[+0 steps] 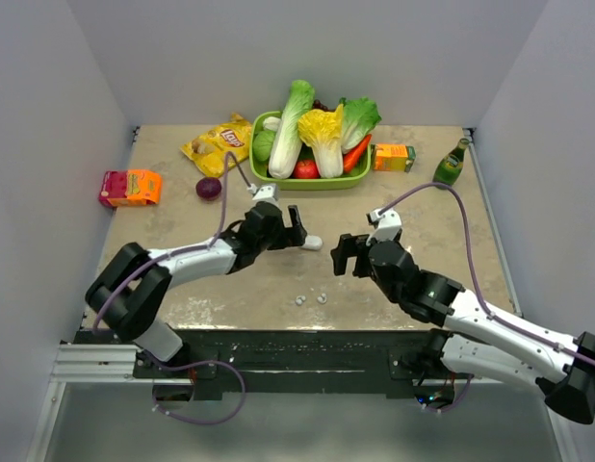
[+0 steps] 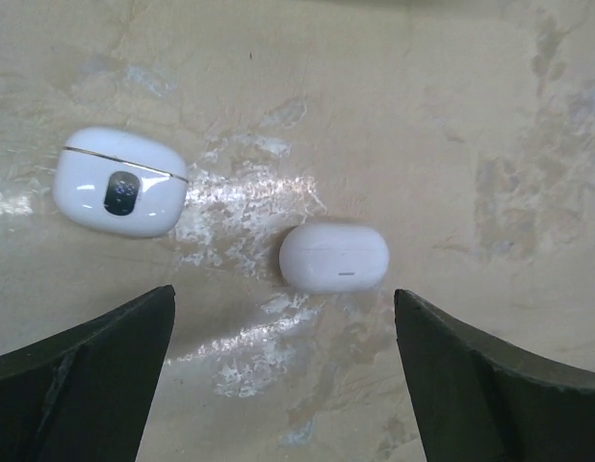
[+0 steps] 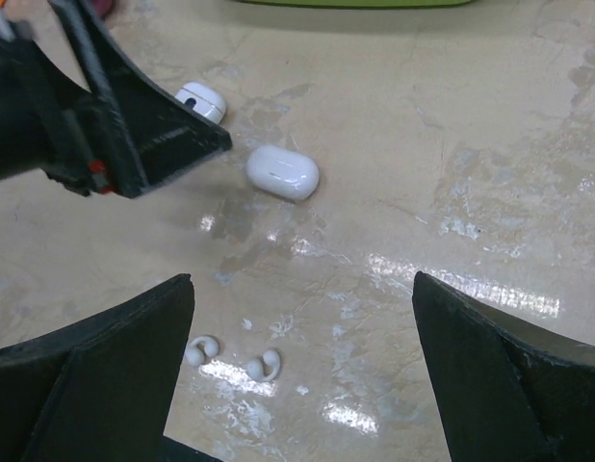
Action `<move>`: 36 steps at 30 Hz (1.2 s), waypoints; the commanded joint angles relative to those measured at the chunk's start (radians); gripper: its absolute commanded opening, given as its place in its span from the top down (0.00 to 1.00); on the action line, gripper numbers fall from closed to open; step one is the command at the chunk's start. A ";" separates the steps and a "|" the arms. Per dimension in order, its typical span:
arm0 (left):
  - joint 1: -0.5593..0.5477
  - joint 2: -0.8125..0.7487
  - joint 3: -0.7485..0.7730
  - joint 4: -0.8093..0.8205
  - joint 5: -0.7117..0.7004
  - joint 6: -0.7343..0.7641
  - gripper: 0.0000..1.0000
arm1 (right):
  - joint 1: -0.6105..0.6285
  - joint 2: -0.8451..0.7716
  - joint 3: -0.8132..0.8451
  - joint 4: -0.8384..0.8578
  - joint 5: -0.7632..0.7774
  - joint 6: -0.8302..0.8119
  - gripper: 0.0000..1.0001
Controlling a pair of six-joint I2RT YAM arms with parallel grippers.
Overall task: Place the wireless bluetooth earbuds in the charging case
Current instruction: Pick up the charging case at the center of the board.
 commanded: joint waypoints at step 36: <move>-0.191 0.448 0.441 -0.393 -0.263 0.004 0.04 | -0.002 -0.126 -0.039 0.002 0.027 0.029 0.02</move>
